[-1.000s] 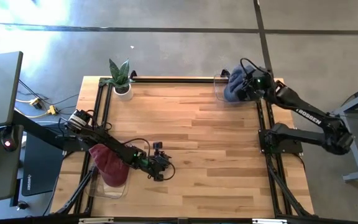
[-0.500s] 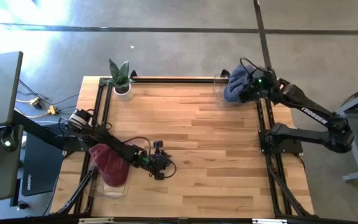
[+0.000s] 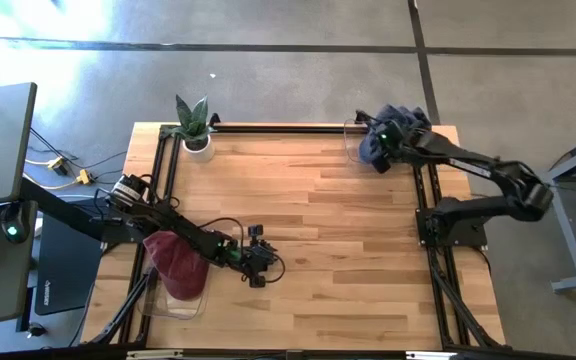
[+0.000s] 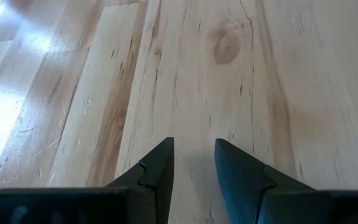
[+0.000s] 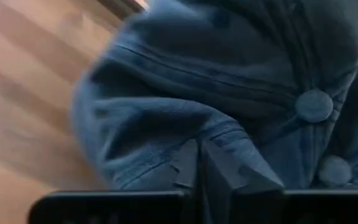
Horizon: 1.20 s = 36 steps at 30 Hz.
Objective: Pick & Place hat
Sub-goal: Put the dark blue cap into the top transparent bin
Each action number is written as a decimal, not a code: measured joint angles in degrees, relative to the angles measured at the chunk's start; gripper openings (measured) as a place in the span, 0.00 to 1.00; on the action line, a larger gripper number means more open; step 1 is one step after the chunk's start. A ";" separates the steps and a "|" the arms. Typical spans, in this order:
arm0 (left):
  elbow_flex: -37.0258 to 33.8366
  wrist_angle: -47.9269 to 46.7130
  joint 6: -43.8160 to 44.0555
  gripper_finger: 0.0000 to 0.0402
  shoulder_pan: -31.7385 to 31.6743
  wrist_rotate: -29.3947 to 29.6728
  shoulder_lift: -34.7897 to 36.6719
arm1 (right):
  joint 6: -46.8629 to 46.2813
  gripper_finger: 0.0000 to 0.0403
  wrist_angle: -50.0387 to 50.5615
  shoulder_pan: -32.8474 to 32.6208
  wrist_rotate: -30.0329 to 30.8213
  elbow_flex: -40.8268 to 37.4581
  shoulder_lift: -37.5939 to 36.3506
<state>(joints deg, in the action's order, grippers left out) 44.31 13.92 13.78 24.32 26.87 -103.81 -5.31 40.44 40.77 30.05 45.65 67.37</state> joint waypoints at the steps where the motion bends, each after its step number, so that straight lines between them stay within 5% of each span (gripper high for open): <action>1: 0.00 -0.01 0.00 0.28 0.00 0.01 0.00 | -0.07 0.02 0.05 0.46 0.99 0.00 1.45; 11: 0.00 -0.03 0.00 0.28 0.02 0.05 0.00 | -0.17 0.04 3.91 0.76 3.13 2.62 2.23; 21: 0.00 -0.06 0.06 0.28 0.02 -0.07 0.00 | -4.17 0.01 18.52 -3.33 -12.60 6.05 -5.72; 29: 0.00 0.01 0.20 0.28 0.04 -0.20 0.00 | -9.64 0.01 23.54 -4.93 -1.93 6.03 -5.86; 36: 0.00 0.05 0.20 0.28 0.04 -0.25 0.00 | -6.46 0.02 13.69 -4.93 -6.14 6.03 -5.86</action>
<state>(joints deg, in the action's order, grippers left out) 44.31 13.98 13.98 24.36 26.63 -103.81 -11.77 54.13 35.83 23.91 51.68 61.52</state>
